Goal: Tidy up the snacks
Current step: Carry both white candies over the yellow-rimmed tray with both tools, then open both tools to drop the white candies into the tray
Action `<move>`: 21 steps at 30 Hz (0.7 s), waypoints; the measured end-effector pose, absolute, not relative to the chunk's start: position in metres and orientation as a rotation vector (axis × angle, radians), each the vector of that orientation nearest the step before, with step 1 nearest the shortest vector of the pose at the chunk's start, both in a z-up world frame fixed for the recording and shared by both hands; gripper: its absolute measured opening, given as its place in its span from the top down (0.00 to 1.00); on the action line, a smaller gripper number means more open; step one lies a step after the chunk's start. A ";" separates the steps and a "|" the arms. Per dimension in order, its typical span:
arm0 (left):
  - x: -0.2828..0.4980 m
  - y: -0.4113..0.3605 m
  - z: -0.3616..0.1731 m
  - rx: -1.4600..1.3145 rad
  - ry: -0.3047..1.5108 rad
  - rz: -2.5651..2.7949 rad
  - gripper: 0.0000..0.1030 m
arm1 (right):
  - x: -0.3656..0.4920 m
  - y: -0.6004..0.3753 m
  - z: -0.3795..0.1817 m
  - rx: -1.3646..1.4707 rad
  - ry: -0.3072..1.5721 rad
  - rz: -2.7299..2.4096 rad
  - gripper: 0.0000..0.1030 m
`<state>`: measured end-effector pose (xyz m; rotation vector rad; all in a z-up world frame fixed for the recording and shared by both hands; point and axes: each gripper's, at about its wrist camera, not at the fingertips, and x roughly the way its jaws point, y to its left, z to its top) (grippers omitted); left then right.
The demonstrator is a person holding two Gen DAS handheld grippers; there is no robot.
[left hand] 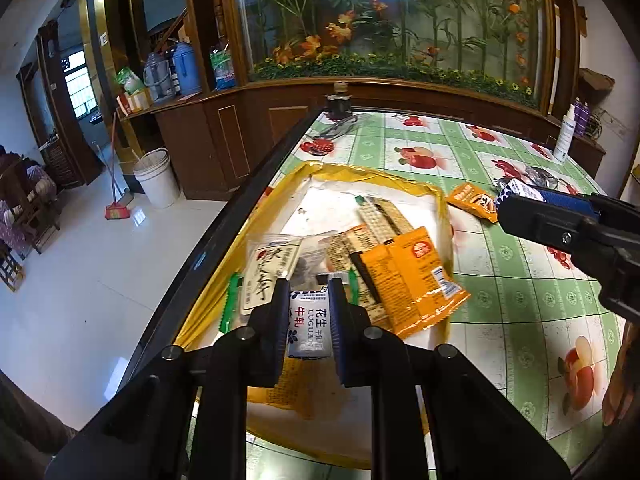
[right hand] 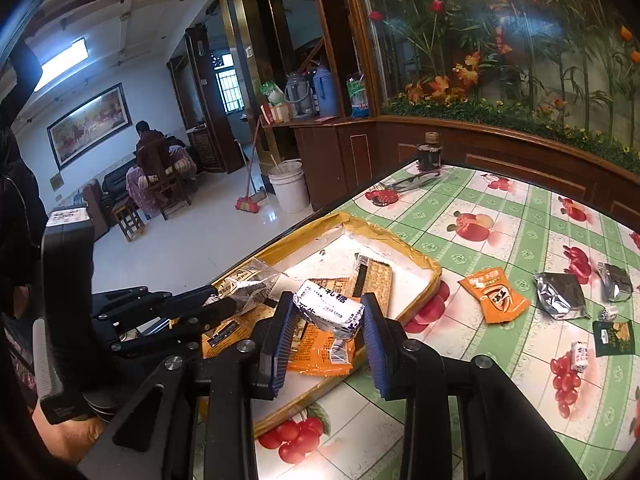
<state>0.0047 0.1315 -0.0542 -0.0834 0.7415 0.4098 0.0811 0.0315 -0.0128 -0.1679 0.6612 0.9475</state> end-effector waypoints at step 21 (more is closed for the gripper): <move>0.017 0.136 -0.071 -0.087 0.769 0.392 0.84 | 0.121 0.087 -0.055 -0.165 0.756 0.945 0.67</move>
